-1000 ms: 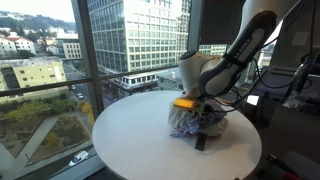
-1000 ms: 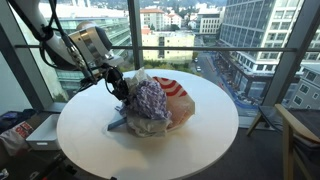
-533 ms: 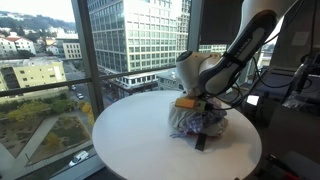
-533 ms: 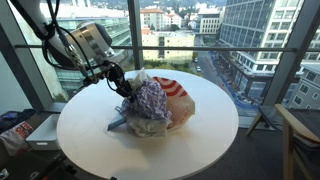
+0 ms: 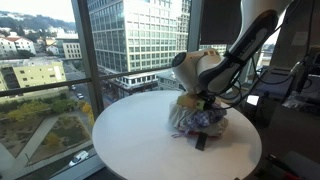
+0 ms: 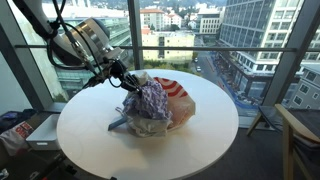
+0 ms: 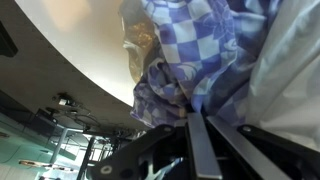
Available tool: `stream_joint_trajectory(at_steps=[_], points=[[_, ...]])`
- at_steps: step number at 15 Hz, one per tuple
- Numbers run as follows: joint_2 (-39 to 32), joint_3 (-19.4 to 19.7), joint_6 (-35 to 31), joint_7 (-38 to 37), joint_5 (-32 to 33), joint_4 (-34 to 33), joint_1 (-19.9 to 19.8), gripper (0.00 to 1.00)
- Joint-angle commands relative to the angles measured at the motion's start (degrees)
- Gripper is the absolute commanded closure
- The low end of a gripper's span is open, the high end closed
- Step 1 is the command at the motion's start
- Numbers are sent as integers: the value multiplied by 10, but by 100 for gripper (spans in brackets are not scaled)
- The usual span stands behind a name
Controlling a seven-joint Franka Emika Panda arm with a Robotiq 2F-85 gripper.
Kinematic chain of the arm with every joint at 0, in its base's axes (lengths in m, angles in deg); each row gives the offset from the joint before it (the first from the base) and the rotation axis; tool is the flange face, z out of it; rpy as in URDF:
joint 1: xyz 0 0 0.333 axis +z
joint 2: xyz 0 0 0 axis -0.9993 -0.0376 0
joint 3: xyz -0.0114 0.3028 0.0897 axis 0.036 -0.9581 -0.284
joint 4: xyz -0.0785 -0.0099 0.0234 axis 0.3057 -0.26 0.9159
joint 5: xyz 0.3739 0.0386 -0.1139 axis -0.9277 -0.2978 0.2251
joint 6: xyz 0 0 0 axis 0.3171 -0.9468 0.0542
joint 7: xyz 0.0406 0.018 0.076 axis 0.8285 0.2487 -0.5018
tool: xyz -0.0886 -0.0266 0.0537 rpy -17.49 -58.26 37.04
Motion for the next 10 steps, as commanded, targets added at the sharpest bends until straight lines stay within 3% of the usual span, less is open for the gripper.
stream_joint_trajectory(at_steps=[1,3,5,10], points=[[-8,-9,41,-74,57,-26,-6,96],[-17,-9,41,-107,86,-41,-12,95],[-33,-13,-2,-112,73,-56,-31,98],[-91,-12,-186,-93,34,-83,-78,100]])
